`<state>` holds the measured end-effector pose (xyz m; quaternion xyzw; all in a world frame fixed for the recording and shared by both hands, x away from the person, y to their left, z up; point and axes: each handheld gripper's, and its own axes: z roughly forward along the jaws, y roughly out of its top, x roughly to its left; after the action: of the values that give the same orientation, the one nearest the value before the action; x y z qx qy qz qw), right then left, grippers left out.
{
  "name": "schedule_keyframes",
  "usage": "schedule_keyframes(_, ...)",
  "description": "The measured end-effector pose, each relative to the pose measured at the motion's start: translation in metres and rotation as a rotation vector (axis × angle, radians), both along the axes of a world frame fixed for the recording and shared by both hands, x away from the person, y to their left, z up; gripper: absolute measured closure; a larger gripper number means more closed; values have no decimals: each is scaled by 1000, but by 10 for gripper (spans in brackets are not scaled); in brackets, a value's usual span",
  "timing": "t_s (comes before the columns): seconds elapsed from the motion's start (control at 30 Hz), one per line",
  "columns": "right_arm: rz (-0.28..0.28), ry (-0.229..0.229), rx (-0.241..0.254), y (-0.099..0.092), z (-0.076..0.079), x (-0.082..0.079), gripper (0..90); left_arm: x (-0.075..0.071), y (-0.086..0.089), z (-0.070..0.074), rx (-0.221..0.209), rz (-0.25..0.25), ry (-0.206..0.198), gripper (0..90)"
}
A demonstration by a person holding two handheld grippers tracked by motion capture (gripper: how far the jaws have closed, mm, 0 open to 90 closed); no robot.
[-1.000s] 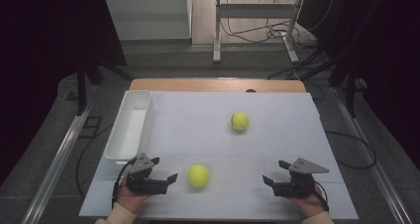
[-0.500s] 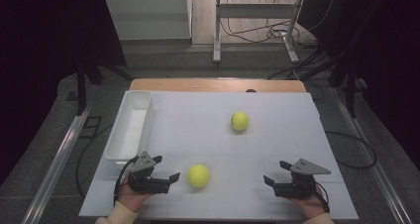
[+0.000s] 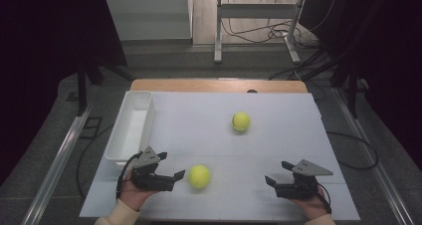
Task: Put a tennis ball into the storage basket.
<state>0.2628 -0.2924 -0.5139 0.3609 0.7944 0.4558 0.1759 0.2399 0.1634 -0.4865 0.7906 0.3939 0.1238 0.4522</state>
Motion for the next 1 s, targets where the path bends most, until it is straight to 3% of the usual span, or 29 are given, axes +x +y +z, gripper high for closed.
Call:
schedule_keyframes(0.27,0,4,0,0,0,2,169,7,-4,3,8,-11,15,106)
schedule_keyframes(1.0,-9,8,-18,0,-1,2,169,20,-33,5,57,-125,63,101)
